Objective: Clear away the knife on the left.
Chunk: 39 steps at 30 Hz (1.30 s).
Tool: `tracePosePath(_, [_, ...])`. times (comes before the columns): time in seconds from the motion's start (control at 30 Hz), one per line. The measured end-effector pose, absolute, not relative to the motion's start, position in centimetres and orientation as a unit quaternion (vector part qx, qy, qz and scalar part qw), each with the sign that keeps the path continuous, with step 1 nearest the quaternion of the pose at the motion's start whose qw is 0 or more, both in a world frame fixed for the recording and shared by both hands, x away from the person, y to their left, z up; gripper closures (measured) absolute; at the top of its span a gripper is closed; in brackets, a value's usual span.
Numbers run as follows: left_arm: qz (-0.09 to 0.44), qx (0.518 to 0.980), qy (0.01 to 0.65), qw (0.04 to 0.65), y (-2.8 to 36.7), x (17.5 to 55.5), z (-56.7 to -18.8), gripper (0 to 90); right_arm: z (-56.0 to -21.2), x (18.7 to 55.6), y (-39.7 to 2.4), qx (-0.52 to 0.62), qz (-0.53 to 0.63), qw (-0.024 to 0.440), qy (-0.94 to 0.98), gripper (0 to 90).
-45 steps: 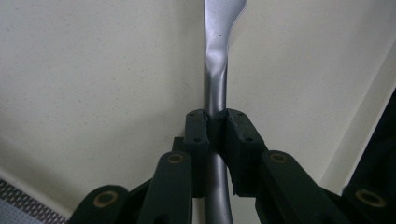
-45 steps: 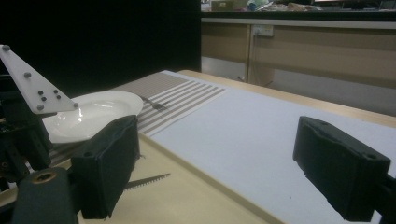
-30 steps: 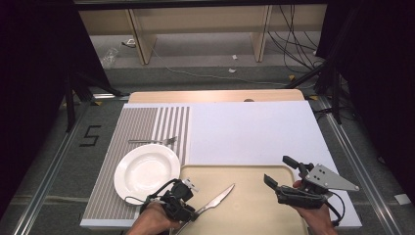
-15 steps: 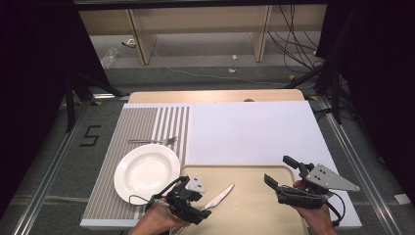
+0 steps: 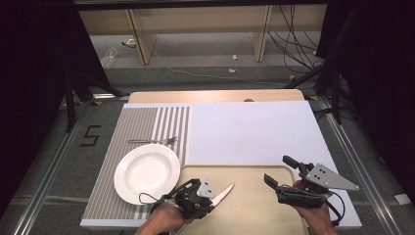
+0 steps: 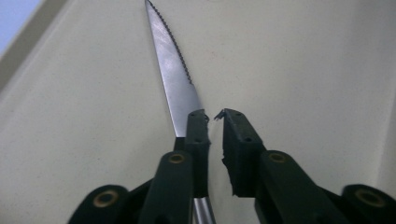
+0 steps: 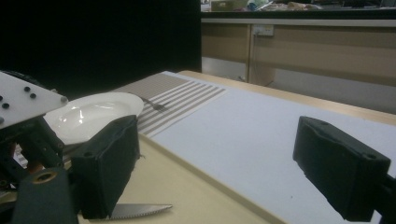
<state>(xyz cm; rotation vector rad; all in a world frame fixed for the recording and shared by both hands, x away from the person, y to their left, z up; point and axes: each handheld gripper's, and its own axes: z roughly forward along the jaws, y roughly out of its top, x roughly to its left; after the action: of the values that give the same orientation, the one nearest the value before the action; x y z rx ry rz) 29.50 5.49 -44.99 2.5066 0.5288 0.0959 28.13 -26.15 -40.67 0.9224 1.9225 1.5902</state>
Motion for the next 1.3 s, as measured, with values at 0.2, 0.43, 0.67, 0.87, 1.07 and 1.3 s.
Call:
tracePosePath(0.2, [0.034,0.946,0.183,0.264,4.7,29.6,-45.7,88.8,-40.6,28.1,-26.1,0.334,0.581,0.24,0.702,15.4])
tracePosePath(0.43, [0.036,0.949,0.181,0.255,4.3,29.6,-46.4,89.1,-40.6,28.1,-26.2,0.335,0.58,0.239,0.703,15.5])
tracePosePath(0.67, [0.042,0.949,0.186,0.252,4.2,30.0,-46.7,89.2,-40.6,28.1,-26.2,0.335,0.58,0.24,0.703,15.5])
tracePosePath(0.87, [0.047,0.946,0.195,0.253,4.3,30.1,-46.8,89.2,-40.6,28.1,-26.1,0.333,0.581,0.24,0.703,15.5])
tracePosePath(1.07, [0.051,0.943,0.208,0.255,4.7,30.4,-46.8,89.2,-40.7,28.1,-26.2,0.334,0.58,0.239,0.704,15.5])
tracePosePath(1.3, [0.055,0.939,0.223,0.257,5.0,30.7,-46.8,89.3,-40.6,28.1,-26.1,0.332,0.581,0.24,0.704,15.5])
